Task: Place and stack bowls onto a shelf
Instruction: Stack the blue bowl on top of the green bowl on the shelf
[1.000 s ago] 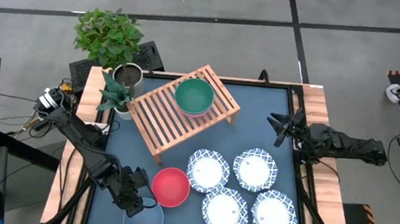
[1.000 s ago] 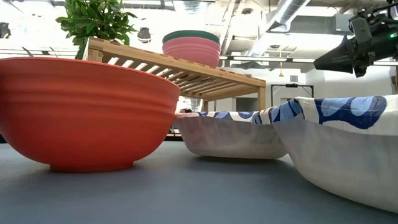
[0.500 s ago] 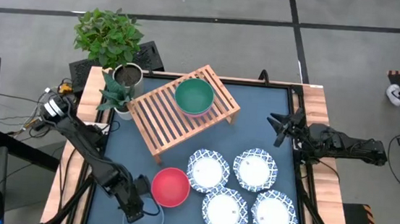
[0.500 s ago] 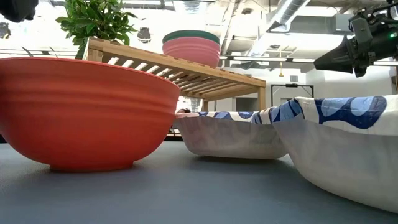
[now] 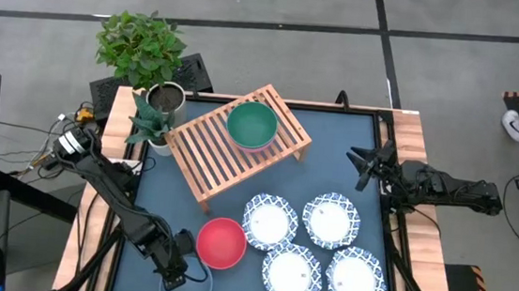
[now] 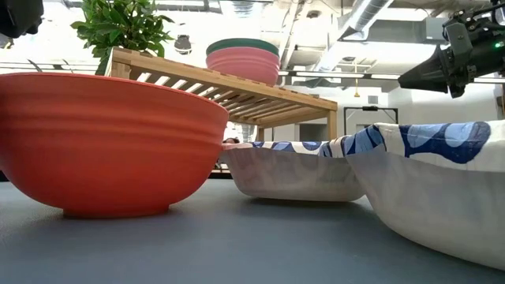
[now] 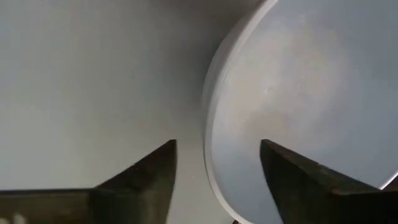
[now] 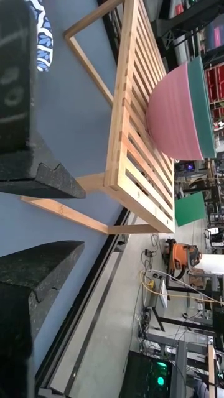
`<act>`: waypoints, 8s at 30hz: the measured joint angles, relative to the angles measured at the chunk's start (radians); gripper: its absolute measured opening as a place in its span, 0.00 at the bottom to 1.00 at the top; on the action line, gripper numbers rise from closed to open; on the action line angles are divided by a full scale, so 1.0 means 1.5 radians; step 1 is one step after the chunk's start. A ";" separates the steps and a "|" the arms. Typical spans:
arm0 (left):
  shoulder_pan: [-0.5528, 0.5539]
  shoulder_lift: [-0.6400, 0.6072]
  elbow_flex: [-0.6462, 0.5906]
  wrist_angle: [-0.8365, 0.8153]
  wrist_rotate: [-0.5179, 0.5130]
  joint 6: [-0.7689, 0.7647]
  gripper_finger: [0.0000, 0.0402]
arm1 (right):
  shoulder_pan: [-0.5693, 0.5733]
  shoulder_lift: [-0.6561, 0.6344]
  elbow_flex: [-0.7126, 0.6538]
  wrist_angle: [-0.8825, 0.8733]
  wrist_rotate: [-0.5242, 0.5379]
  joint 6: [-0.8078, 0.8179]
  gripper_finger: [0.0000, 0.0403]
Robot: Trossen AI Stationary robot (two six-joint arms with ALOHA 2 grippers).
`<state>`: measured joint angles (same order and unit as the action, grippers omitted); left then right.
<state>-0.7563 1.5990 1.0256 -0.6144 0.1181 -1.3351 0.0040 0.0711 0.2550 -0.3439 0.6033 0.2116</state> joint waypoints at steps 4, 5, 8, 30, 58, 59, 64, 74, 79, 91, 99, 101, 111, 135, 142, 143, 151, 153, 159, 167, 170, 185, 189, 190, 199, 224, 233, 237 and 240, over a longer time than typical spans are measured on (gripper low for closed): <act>0.000 0.000 0.000 0.000 0.001 0.012 0.31 | 0.000 0.000 0.000 0.000 0.000 0.000 0.36; 0.000 0.000 0.000 0.000 0.001 0.014 0.26 | 0.000 0.000 0.000 0.000 0.000 0.000 0.36; 0.000 0.000 0.000 0.000 0.001 0.014 0.11 | 0.000 0.000 0.000 0.000 0.000 0.000 0.36; -0.002 0.000 0.048 -0.010 0.058 0.000 0.00 | 0.000 0.000 0.000 0.000 0.000 0.000 0.36; 0.161 0.000 0.593 -0.553 -0.254 0.003 0.00 | 0.000 0.000 0.000 0.000 0.000 0.016 0.36; 0.180 0.000 0.614 -0.565 -0.261 0.003 0.00 | 0.000 0.000 0.000 0.000 0.000 0.016 0.36; 0.275 0.000 0.725 -0.582 -0.310 0.023 0.00 | 0.000 0.000 0.000 0.000 0.000 0.011 0.36; 0.487 -0.001 0.871 -0.582 -0.369 0.083 0.00 | 0.000 0.000 0.000 -0.001 0.000 0.010 0.36; 0.582 0.000 0.875 -0.566 -0.313 0.131 0.00 | 0.000 0.000 0.000 -0.002 0.000 0.010 0.36; 0.699 0.049 0.874 -0.561 -0.128 0.199 0.00 | 0.000 0.000 0.000 -0.030 0.000 0.010 0.36; 0.727 0.082 0.873 -0.614 -0.079 0.214 0.00 | 0.000 0.000 0.000 -0.030 0.000 0.010 0.36; 0.734 0.082 0.873 -0.619 -0.082 0.216 0.00 | 0.000 0.000 0.000 -0.030 0.000 0.010 0.36; 0.748 0.088 0.874 -0.637 -0.095 0.221 0.00 | 0.000 0.000 0.000 -0.030 0.000 0.010 0.36; 0.812 0.104 0.873 -0.638 -0.067 0.273 0.00 | 0.000 0.000 0.000 -0.030 0.000 0.011 0.36; 0.807 0.104 0.873 -0.638 -0.049 0.273 0.00 | 0.000 0.000 0.000 -0.030 0.000 0.011 0.36; 0.806 0.104 0.873 -0.638 -0.050 0.273 0.00 | 0.000 0.000 0.000 -0.030 0.000 0.011 0.36; 0.803 0.104 0.849 -0.638 -0.036 0.271 0.00 | 0.000 0.000 0.000 -0.030 0.000 0.011 0.36; 0.800 0.104 0.843 -0.637 -0.033 0.271 0.00 | 0.000 0.000 0.000 -0.030 0.000 0.011 0.36; 0.800 0.104 0.827 -0.637 -0.028 0.267 0.00 | 0.000 0.000 0.000 -0.030 0.000 0.011 0.36; 0.800 0.104 0.827 -0.612 -0.024 0.265 0.00 | 0.000 0.000 0.000 -0.030 0.000 0.011 0.36; 0.800 0.104 0.827 -0.611 -0.025 0.264 0.00 | 0.000 0.000 0.000 -0.030 0.000 0.011 0.36; 0.796 0.104 0.827 -0.609 -0.032 0.270 0.00 | 0.000 0.000 0.000 -0.030 0.000 0.011 0.36; 0.795 0.110 0.828 -0.609 -0.033 0.270 0.00 | 0.000 0.000 0.000 -0.030 0.000 0.011 0.36; 0.794 0.112 0.828 -0.610 -0.030 0.270 0.00 | 0.000 0.000 0.000 -0.030 0.000 0.011 0.36; 0.784 0.126 0.827 -0.620 -0.015 0.273 0.00 | 0.000 0.000 0.000 -0.030 0.000 0.011 0.36; 0.782 0.142 0.827 -0.638 -0.021 0.280 0.00 | 0.000 0.000 0.000 -0.031 0.000 0.011 0.36; 0.784 0.146 0.827 -0.638 -0.014 0.276 0.00 | 0.000 0.000 0.000 -0.031 0.000 0.011 0.36; 0.787 0.146 0.827 -0.638 -0.011 0.275 0.00 | 0.000 0.000 0.000 -0.031 0.000 0.011 0.36; 0.791 0.146 0.827 -0.638 -0.014 0.273 0.00 | 0.000 0.000 0.000 -0.031 0.000 0.011 0.36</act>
<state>0.4309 1.8187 2.2662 -1.5711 0.0974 -0.9249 0.0044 0.0708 0.2550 -0.3897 0.6029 0.2285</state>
